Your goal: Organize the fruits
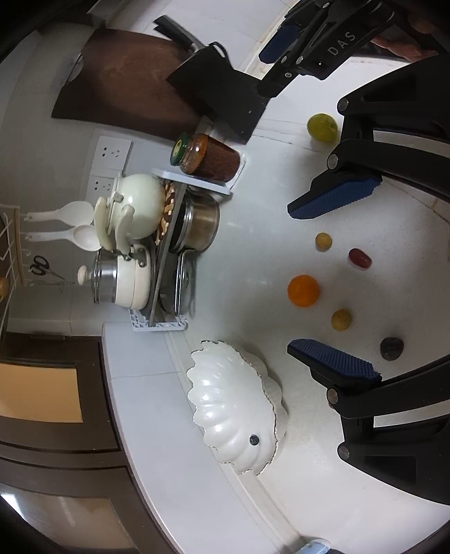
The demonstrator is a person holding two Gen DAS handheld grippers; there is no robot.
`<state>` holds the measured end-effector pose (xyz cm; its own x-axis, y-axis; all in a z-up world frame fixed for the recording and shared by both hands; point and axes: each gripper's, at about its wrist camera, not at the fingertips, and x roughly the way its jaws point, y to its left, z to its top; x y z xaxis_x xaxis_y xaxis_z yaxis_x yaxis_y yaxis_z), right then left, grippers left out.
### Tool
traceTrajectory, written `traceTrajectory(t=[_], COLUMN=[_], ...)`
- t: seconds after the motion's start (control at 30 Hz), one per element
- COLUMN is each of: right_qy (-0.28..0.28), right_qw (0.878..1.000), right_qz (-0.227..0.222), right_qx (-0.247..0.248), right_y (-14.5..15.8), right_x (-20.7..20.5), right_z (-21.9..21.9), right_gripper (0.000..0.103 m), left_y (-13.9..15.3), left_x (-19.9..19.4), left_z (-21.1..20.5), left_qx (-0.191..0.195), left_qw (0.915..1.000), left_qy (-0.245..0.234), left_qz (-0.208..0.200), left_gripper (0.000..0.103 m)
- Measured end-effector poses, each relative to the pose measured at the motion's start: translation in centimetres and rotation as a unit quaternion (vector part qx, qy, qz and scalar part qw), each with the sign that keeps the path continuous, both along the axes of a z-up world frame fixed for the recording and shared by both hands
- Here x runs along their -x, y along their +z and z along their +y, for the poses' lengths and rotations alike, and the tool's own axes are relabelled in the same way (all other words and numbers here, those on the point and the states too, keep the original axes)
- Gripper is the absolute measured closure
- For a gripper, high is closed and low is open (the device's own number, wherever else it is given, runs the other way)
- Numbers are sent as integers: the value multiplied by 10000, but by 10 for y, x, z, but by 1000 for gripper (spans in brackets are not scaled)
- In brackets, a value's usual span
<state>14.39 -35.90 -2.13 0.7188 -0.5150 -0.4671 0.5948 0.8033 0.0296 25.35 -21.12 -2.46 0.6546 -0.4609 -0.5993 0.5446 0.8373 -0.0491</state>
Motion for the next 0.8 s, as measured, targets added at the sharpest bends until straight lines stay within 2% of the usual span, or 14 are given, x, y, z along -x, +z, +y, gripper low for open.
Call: traceTrajectory(t=[0.2,0.53,0.8], right_qy=[-8,-19,-20], right_qw=[9996,9973,9942], right_qz=[126,450,698], right_qx=[-263,-572,-815], right_y=[-21,-55,-81], right_x=[8,4,-8], right_z=[-11,-31,-49], right_gripper=[40,40,40], left_y=[-14,-49,-79], left_x=[11,10,3], left_z=[-10,-25,-38], left_qx=[-132,-402,-656], left_qw=[9999,9971,9929], left_qy=[5,75,209], left_qz=[84,640,971], left_gripper=[32,42,45])
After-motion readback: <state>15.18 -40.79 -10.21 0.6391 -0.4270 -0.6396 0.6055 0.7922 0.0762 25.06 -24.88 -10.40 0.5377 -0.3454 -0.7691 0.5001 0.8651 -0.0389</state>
